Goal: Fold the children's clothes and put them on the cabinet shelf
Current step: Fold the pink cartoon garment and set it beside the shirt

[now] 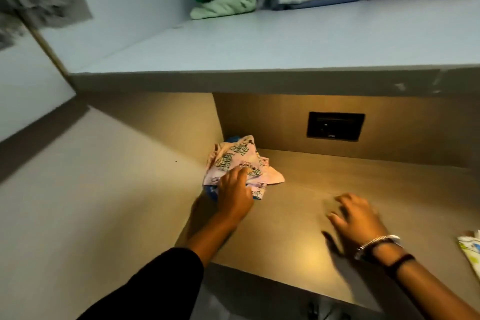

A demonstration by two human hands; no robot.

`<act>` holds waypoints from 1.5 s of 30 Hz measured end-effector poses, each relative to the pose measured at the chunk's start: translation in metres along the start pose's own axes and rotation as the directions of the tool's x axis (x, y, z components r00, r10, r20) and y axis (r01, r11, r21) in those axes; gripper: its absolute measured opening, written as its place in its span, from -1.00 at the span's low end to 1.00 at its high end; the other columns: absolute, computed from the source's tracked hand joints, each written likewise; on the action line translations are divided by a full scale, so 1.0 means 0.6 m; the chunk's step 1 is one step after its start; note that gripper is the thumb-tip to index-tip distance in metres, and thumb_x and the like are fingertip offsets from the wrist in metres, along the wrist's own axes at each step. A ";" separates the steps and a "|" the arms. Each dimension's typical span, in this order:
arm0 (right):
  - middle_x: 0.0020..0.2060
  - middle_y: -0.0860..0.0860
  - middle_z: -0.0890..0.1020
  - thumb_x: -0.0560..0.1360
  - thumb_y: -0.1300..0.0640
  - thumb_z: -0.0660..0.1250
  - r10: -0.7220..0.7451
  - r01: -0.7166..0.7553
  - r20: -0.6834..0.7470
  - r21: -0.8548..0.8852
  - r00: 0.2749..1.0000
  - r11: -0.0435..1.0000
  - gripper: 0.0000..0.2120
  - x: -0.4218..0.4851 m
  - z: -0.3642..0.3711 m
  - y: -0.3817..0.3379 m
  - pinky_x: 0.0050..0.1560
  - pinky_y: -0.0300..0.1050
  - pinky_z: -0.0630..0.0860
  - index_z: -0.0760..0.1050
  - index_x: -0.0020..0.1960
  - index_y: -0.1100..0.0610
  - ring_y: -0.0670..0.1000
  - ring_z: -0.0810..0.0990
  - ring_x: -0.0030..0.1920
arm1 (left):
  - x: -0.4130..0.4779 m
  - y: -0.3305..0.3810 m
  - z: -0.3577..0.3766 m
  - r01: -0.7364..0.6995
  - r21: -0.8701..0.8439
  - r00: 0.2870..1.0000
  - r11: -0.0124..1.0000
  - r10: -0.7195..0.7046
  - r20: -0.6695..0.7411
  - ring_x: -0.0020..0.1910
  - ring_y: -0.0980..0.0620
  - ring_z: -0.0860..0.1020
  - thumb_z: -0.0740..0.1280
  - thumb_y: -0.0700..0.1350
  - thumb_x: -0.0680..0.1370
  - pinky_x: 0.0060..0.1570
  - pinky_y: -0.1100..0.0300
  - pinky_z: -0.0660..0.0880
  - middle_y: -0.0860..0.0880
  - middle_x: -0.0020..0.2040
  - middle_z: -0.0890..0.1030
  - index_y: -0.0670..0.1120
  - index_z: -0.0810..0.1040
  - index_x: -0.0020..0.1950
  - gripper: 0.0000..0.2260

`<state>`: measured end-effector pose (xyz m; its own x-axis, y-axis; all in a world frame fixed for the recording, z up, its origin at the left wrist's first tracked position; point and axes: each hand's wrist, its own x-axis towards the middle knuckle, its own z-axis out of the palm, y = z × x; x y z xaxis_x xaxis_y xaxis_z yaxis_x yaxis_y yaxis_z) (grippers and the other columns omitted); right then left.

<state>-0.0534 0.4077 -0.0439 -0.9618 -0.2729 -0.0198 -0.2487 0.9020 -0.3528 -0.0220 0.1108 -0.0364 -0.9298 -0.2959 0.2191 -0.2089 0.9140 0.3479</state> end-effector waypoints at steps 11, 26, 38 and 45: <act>-0.26 0.11 0.58 0.48 0.02 0.40 0.170 -0.183 0.087 0.680 0.982 0.710 -0.77 0.248 0.075 -0.367 -0.23 -0.03 0.51 0.57 -0.13 0.21 0.09 0.54 -0.21 | 0.099 -0.126 -0.022 0.386 -0.559 0.922 0.734 -0.323 0.212 0.18 -0.17 0.58 0.36 -0.22 0.53 0.05 0.18 0.53 -0.18 0.26 0.61 -0.19 0.54 0.32 -0.66; -0.44 0.16 0.61 0.44 0.41 0.35 0.436 -0.608 0.424 0.568 0.794 0.555 -0.92 -0.084 0.010 -0.041 -0.59 -0.25 0.44 0.54 -0.22 0.30 0.03 0.54 -0.55 | -0.122 -0.064 0.022 0.252 -0.521 0.882 0.815 0.028 0.471 -0.18 0.09 0.62 0.34 -0.03 0.54 -0.11 0.13 0.63 0.06 -0.22 0.61 0.10 0.55 -0.16 -0.92; 0.35 0.04 0.44 0.40 -0.34 0.31 0.237 -0.248 0.226 0.023 0.945 0.968 -0.29 -0.020 0.014 -0.061 0.27 0.11 0.44 0.31 0.42 0.01 0.09 0.42 0.31 | -0.109 0.044 0.094 0.191 -0.328 0.847 0.925 0.013 0.531 0.28 -0.02 0.43 0.49 0.06 0.39 0.26 0.00 0.48 0.00 0.30 0.39 0.01 0.38 0.41 -0.37; -0.01 0.07 0.60 0.35 0.05 0.55 0.183 -0.275 0.427 0.165 0.885 0.947 -0.65 0.064 0.044 -0.120 0.03 -0.03 0.57 0.52 0.04 0.13 0.07 0.58 -0.02 | -0.095 0.063 0.078 0.428 -0.336 0.738 0.839 -0.111 0.665 -0.33 0.08 0.54 0.47 -0.19 0.36 -0.33 0.24 0.47 -0.02 -0.23 0.59 -0.04 0.47 -0.23 -0.82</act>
<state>-0.0694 0.3233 -0.0440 -0.8484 -0.2195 -0.4816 0.0481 0.8742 -0.4831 0.0092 0.1753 -0.0785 -0.8651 -0.1352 -0.4831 -0.4717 0.5468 0.6917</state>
